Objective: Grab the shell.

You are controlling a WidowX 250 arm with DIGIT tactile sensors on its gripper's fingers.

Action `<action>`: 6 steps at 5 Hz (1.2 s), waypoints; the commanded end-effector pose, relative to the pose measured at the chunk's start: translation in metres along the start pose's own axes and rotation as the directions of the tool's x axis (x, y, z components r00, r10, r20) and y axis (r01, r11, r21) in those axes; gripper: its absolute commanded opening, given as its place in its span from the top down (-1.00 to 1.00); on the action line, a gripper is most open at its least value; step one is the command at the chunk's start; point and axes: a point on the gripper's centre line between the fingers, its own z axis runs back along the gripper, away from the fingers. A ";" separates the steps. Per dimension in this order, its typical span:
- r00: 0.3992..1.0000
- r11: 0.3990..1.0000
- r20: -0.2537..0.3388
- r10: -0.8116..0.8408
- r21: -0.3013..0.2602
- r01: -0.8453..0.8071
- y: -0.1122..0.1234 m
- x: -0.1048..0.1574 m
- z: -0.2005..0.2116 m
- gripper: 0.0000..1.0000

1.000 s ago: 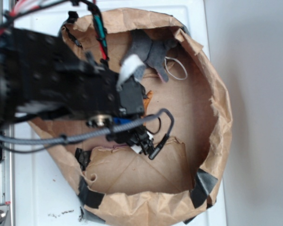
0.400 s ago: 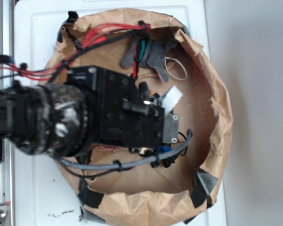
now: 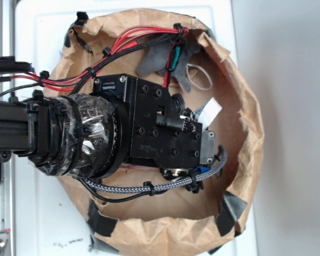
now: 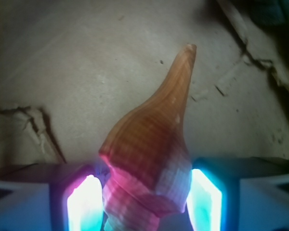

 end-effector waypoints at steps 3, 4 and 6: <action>0.981 0.984 -0.094 -0.171 -0.067 0.165 0.022 0.020 0.131 1.00; 0.988 0.988 -0.017 -0.153 -0.020 0.152 0.041 0.021 0.159 1.00; 0.984 0.975 0.045 -0.170 -0.139 0.175 0.061 0.020 0.179 1.00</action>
